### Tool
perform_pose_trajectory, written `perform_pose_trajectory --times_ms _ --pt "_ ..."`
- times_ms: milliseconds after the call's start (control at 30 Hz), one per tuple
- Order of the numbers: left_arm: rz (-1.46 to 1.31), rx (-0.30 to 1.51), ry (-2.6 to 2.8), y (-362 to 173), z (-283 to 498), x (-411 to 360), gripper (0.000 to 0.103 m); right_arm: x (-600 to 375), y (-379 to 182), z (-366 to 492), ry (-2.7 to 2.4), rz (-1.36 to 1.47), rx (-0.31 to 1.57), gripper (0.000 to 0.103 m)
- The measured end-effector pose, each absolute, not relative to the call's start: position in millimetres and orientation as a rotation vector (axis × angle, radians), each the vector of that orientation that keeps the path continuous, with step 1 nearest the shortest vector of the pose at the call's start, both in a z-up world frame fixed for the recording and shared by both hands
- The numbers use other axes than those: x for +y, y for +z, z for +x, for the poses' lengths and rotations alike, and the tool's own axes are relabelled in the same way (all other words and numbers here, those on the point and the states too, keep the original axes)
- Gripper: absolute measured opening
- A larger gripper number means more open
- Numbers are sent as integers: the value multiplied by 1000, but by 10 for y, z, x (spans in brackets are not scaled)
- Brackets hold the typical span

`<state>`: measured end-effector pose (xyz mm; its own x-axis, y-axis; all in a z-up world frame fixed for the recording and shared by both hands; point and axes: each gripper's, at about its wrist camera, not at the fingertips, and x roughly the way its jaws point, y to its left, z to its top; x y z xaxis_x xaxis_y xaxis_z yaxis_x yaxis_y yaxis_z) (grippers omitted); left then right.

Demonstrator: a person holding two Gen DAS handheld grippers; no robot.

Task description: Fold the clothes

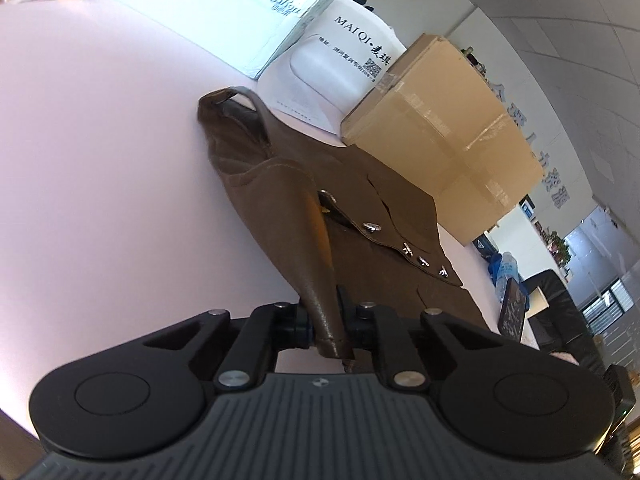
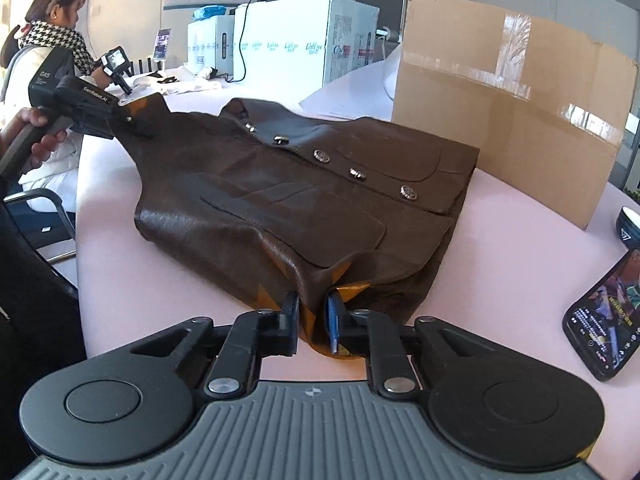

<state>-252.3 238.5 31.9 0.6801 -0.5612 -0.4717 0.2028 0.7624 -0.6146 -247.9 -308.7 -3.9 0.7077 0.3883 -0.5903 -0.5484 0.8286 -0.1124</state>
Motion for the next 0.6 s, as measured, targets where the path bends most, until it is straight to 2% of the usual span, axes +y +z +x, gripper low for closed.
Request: perform_pose_trajectory --times_ms 333,467,600 --pt "-548 710 -448 481 -2771 2473 8 -3003 200 -2797 540 -320 549 12" --pt "-601 698 -461 548 -2694 2563 9 -2980 283 -2661 532 -324 534 11" --pt "-614 759 -450 671 -2410 2567 9 -2949 475 -2318 498 -315 523 11"
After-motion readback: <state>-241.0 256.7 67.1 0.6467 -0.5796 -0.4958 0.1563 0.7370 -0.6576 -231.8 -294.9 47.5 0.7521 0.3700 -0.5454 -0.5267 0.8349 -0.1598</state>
